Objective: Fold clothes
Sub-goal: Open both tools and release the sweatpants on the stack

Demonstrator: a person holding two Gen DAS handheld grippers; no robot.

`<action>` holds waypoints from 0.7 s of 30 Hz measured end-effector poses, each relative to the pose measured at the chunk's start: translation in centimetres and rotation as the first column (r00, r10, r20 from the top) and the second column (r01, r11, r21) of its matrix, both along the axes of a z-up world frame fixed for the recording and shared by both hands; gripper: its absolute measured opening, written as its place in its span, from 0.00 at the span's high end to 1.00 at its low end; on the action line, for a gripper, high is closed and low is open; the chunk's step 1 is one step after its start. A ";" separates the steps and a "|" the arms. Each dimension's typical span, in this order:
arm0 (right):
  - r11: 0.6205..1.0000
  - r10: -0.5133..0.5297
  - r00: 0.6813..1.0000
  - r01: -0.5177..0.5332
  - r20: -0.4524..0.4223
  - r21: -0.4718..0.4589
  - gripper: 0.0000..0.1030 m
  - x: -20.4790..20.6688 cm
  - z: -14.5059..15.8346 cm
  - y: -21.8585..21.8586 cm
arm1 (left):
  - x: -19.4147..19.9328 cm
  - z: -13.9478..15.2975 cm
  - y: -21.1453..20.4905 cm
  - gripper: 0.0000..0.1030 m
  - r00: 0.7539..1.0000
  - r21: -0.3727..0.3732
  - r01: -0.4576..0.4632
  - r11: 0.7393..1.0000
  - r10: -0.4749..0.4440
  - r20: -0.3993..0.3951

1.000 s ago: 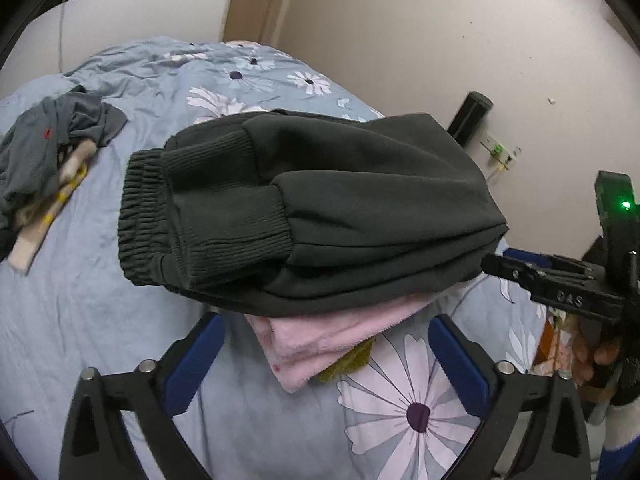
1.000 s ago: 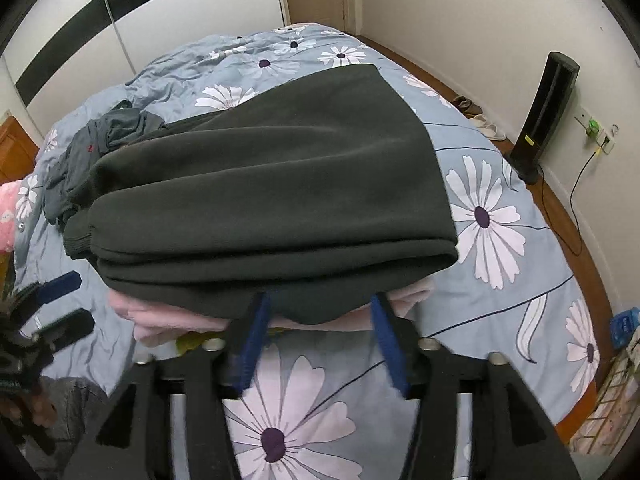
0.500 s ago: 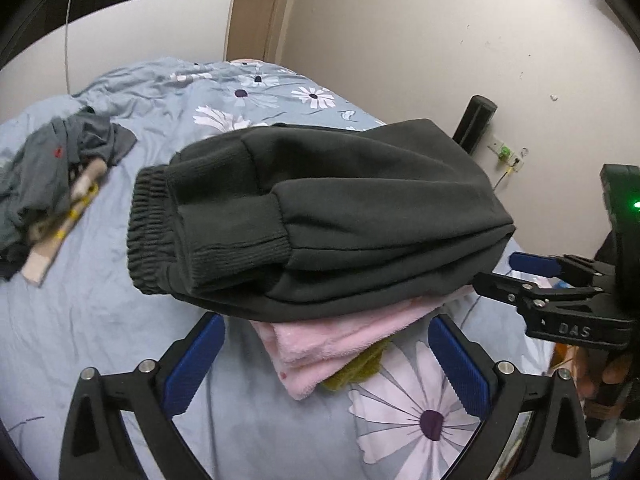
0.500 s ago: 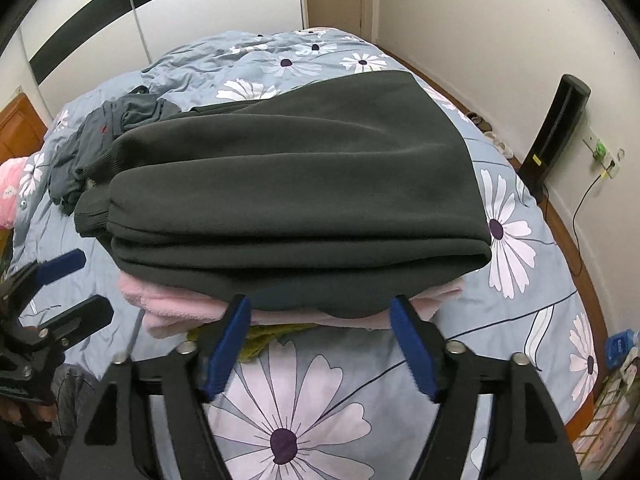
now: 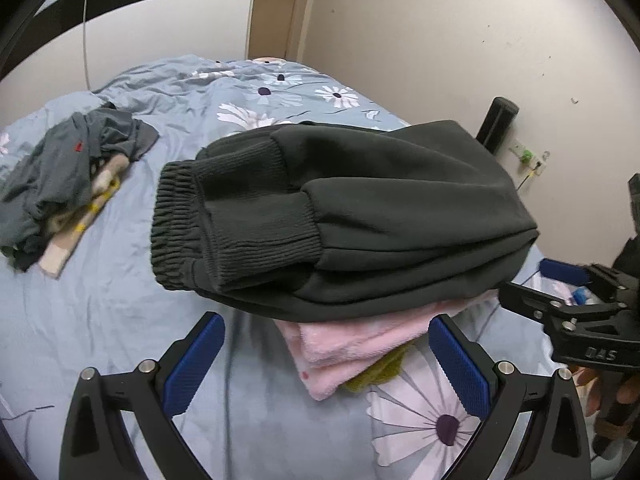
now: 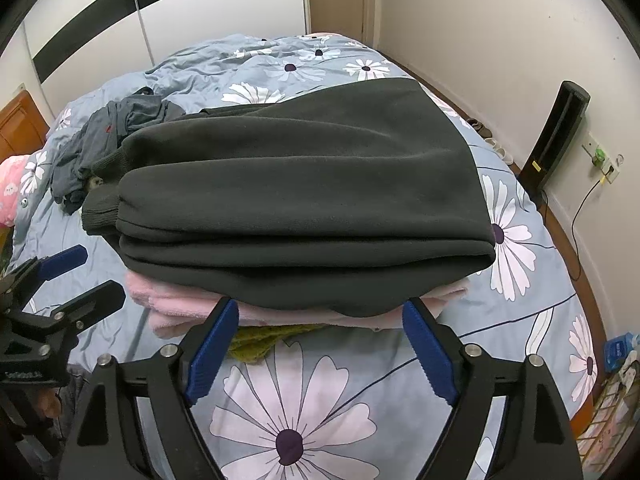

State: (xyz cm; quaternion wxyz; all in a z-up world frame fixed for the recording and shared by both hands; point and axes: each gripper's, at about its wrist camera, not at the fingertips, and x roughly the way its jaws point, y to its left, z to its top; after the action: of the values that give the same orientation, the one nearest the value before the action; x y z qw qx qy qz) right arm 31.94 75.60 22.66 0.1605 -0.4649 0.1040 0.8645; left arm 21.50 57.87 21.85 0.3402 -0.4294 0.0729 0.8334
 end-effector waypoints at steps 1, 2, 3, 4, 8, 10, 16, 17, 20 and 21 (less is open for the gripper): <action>1.000 0.000 1.000 0.000 0.000 0.004 0.06 0.0 0.0 0.0 | 0.1 0.0 0.1 0.00 1.000 -0.005 0.001 1.000 -0.001 -0.005; 1.000 0.000 1.000 0.000 0.001 0.008 0.05 0.0 0.0 0.0 | 0.1 -0.1 0.1 0.00 1.000 -0.011 0.001 1.000 -0.001 -0.010; 1.000 0.001 1.000 -0.001 0.001 0.011 0.05 0.0 0.0 0.0 | 0.2 -0.1 0.2 0.00 1.000 -0.016 0.002 1.000 -0.002 -0.016; 1.000 0.001 1.000 -0.001 0.000 0.012 0.05 0.0 0.1 0.0 | 0.2 -0.1 0.3 0.00 1.000 -0.021 0.002 1.000 -0.003 -0.020; 1.000 0.002 1.000 -0.002 0.000 0.018 0.00 0.0 0.2 0.1 | 0.2 -0.4 0.4 0.00 1.000 -0.026 0.000 1.000 0.000 -0.015; 1.000 0.001 1.000 -0.001 0.002 0.022 0.00 0.1 0.2 0.1 | 0.2 -0.5 0.4 0.00 1.000 -0.030 -0.002 1.000 0.002 -0.012; 0.999 -0.012 1.000 0.012 0.002 0.031 0.00 0.2 0.3 0.3 | 0.3 -0.5 0.9 0.00 1.000 -0.048 -0.008 0.999 0.007 -0.026; 0.999 -0.016 1.000 0.016 0.000 0.030 0.00 0.2 0.3 0.4 | 0.3 -0.5 1.0 0.00 1.000 -0.050 -0.009 0.999 0.007 -0.029; 0.999 -0.025 1.000 0.025 0.001 0.029 0.00 0.0 0.2 0.7 | 0.3 -0.5 1.3 0.00 0.999 -0.064 -0.017 0.998 0.014 -0.044; 0.999 -0.027 1.000 0.027 0.003 0.028 0.00 0.0 0.2 0.8 | 0.3 -0.5 1.3 0.00 0.999 -0.064 -0.018 0.998 0.016 -0.046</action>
State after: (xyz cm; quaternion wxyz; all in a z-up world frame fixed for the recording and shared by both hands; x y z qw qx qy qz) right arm 31.93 76.36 22.84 0.1791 -0.4624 0.0978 0.8629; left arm 21.82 59.15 21.37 0.3174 -0.4214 0.1036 0.8432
